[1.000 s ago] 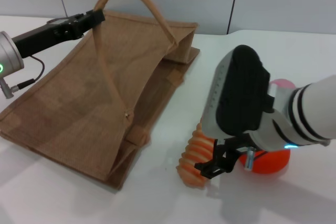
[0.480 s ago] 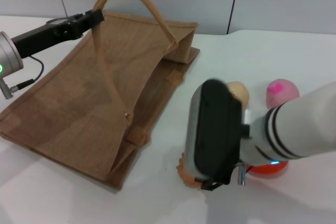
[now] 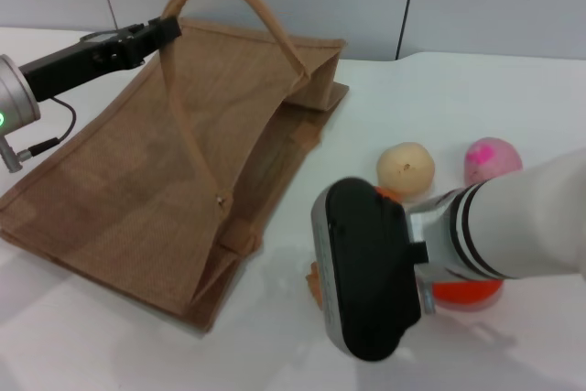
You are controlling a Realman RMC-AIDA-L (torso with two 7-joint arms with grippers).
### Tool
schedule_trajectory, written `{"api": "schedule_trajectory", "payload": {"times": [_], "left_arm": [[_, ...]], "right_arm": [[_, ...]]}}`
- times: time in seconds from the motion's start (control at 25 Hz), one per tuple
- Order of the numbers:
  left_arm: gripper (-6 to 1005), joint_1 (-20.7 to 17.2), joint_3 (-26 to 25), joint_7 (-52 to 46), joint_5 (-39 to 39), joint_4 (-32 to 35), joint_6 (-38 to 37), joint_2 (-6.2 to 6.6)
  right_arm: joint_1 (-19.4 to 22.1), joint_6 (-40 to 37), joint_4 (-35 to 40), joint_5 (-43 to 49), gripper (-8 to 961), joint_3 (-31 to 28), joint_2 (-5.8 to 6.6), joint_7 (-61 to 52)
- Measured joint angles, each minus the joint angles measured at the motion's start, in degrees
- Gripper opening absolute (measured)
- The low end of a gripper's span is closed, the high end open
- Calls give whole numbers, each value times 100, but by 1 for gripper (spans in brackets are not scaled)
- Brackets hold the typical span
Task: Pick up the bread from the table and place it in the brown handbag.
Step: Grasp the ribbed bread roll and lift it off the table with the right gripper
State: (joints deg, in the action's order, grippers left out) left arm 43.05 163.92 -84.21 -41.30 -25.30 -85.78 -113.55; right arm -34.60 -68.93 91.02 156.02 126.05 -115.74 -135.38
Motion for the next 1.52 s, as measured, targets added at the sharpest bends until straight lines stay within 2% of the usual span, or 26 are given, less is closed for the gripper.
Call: {"api": "schedule_trajectory", "payload": {"times": [0.24,0.52,0.92,1.52], "left_arm": [[121,-1,0,-2,0,-4,0,0],[121,12,0,-7,0,-2,0,0],[120,7,-1,-12,0,3,0,0],[120,19,-1,-16,0,25,0,9]], "right_arm": [[19,28,-14,323,891,268,-5,684],[-65,402,-157,975,892,830,-10,778],[-459,471,-689,993,891,1126,-13,784],[-603,740,-944,1002,892,1501,-63,768]]}}
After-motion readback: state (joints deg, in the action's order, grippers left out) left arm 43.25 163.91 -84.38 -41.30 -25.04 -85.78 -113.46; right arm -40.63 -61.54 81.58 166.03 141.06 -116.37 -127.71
